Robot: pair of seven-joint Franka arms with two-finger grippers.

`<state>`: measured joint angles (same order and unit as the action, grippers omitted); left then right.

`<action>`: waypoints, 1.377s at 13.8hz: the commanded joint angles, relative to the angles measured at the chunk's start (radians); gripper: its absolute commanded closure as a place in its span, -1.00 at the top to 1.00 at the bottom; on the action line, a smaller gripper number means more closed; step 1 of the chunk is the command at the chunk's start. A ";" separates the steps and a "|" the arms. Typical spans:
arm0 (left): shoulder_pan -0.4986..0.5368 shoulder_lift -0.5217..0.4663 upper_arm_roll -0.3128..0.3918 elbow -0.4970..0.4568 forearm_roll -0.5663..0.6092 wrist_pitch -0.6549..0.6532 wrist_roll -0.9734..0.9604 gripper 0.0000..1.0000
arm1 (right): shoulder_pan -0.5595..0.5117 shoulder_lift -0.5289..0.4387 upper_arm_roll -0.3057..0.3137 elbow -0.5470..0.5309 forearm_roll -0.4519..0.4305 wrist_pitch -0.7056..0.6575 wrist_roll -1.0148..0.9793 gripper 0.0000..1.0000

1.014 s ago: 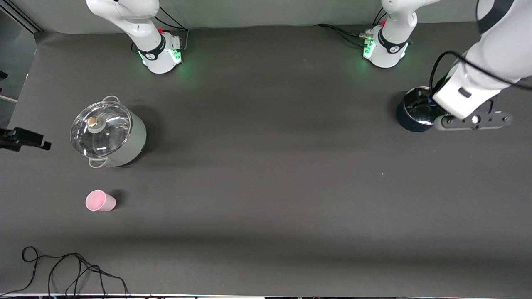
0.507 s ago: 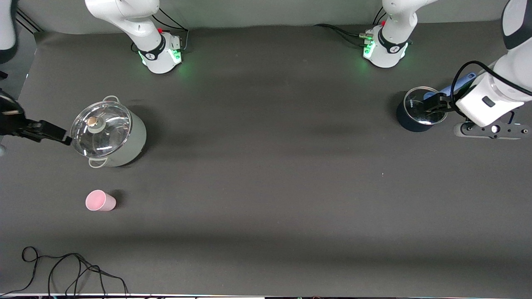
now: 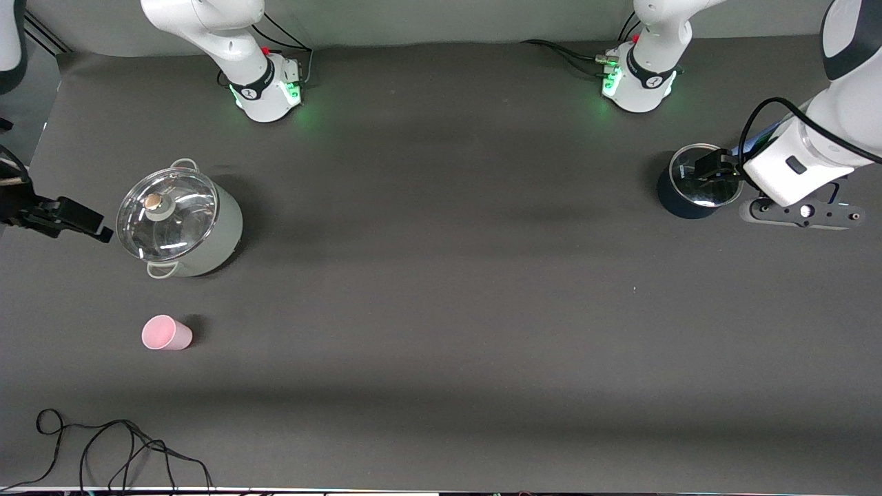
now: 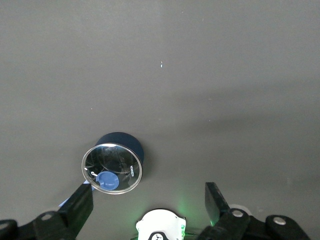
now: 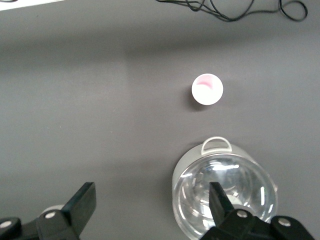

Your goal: Transfer pink cup from left to right arm

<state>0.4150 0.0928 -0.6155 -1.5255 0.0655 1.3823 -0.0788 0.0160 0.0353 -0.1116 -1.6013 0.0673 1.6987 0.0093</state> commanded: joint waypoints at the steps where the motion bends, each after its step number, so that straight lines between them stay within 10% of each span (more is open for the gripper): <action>1: -0.002 -0.028 0.005 -0.028 0.007 0.001 0.017 1.00 | -0.039 -0.008 0.035 0.026 -0.014 -0.036 -0.065 0.99; 7: -0.047 -0.056 0.035 -0.074 0.008 0.035 0.019 1.00 | -0.030 -0.012 0.032 0.029 -0.033 -0.047 -0.055 0.99; 15: -0.485 -0.087 0.540 -0.090 -0.004 0.060 0.048 1.00 | -0.028 -0.008 0.033 0.027 -0.037 -0.062 -0.065 0.99; 19: -0.518 -0.087 0.576 -0.093 -0.004 0.099 0.101 1.00 | -0.028 -0.009 0.033 0.027 -0.037 -0.065 -0.068 0.99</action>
<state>-0.0734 0.0403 -0.0652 -1.5769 0.0629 1.4423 -0.0167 -0.0114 0.0313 -0.0819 -1.5808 0.0447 1.6467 -0.0366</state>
